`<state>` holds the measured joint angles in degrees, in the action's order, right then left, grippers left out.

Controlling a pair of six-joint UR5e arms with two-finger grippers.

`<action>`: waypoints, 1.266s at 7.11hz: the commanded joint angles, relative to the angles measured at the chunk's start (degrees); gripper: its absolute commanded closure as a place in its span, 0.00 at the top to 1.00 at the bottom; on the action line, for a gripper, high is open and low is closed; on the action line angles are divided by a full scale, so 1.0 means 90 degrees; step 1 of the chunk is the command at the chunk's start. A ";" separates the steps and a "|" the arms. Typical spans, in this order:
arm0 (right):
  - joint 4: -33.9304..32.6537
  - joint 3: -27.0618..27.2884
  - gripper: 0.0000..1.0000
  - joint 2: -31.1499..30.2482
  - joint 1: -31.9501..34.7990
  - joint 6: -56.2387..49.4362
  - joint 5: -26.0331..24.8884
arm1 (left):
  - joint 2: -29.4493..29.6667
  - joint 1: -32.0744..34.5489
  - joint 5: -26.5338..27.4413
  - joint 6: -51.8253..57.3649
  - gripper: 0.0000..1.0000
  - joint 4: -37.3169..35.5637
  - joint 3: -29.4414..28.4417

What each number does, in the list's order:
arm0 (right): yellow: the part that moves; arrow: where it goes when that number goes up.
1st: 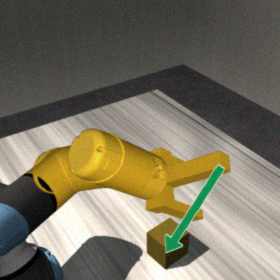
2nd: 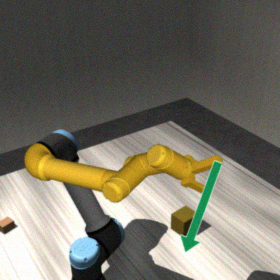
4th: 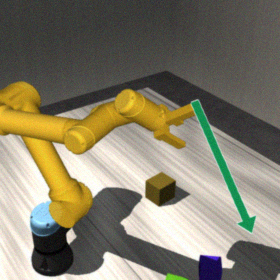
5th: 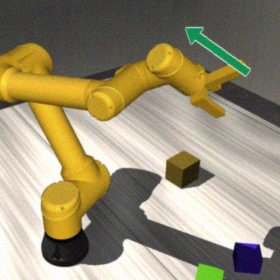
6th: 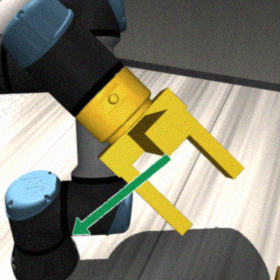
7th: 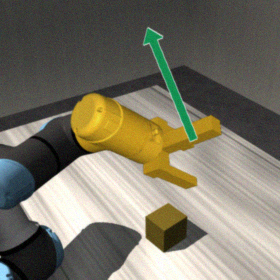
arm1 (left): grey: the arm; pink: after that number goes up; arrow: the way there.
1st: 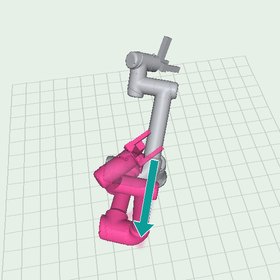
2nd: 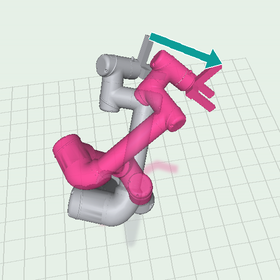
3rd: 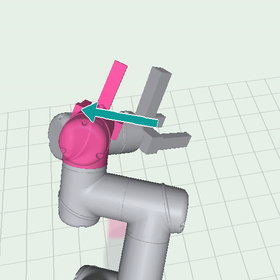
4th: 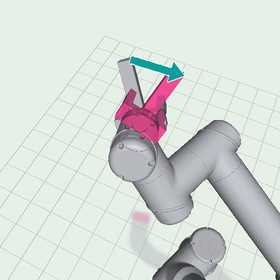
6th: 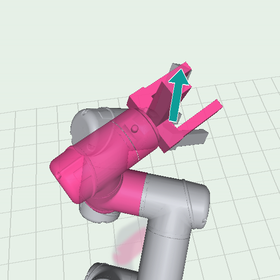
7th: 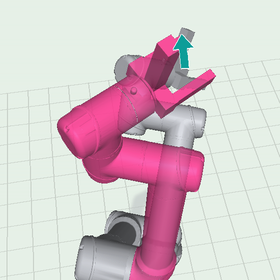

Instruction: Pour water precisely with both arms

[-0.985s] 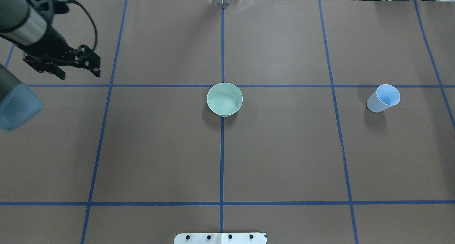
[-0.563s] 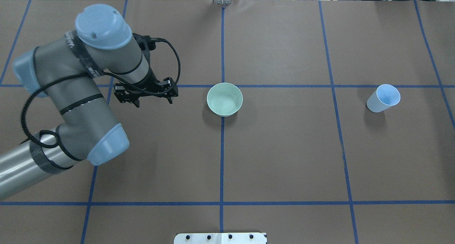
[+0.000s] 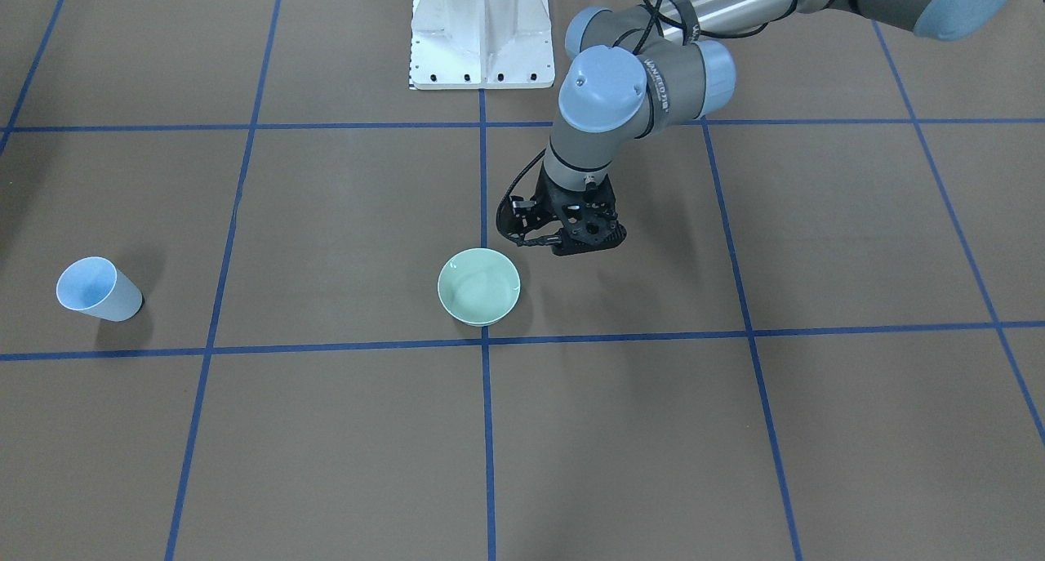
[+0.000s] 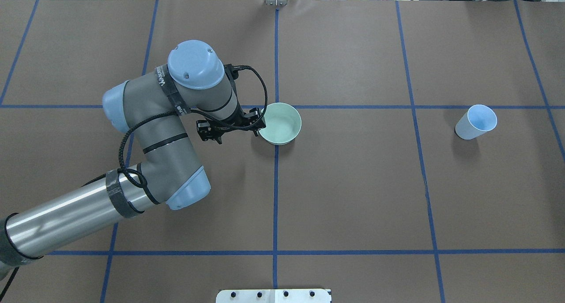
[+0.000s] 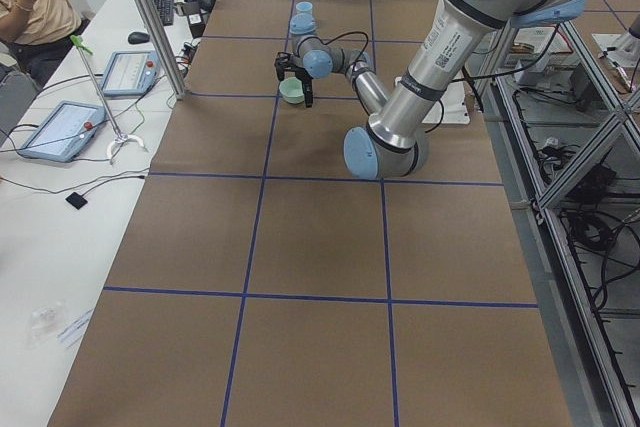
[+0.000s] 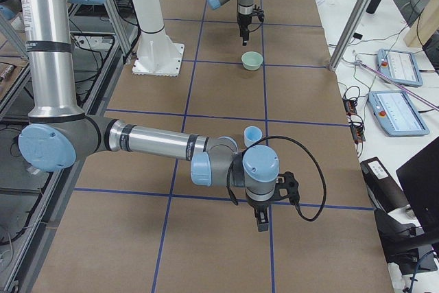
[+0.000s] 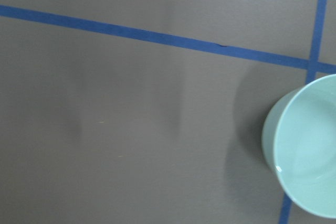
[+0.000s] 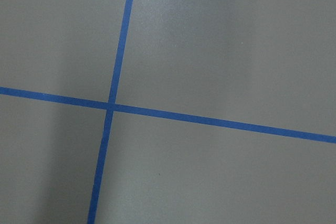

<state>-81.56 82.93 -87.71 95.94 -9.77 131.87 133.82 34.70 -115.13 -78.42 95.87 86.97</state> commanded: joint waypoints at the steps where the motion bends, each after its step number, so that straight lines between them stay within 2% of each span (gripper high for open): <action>1: 0.0000 0.0004 1.00 0.0000 -0.0005 -0.0008 -0.0004 | 0.0491 -0.0038 0.0068 -0.0552 1.00 0.0322 -0.0646; 3: 0.0000 0.0004 1.00 0.0000 0.0005 -0.0008 0.0006 | 0.0561 -0.0047 0.0174 -0.1003 1.00 0.1570 -0.1496; 4: 0.0000 0.0004 1.00 0.0000 0.0005 -0.0008 0.0006 | 0.0561 -0.0038 0.0204 -0.0984 0.93 0.1623 -0.1567; 5: 0.0000 0.0004 1.00 -0.0010 0.0005 -0.0008 0.0006 | 0.0552 -0.0038 0.0204 -0.0965 0.81 0.1624 -0.1558; 7: 0.0000 0.0004 1.00 -0.0010 0.0005 -0.0008 0.0006 | 0.0542 -0.0038 0.0195 -0.0945 0.25 0.1624 -0.1558; 8: 0.0000 0.0004 1.00 0.0000 0.0005 -0.0008 -0.0004 | 0.0551 -0.0028 0.0195 -0.0935 0.00 0.1624 -0.1529; 9: 0.0000 0.0004 1.00 0.0000 0.0005 -0.0008 0.0006 | 0.0542 -0.0028 0.0195 -0.0935 0.00 0.1624 -0.1519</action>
<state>-81.56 82.97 -87.74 95.98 -9.84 131.89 138.74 34.42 -113.38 -86.88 110.46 73.15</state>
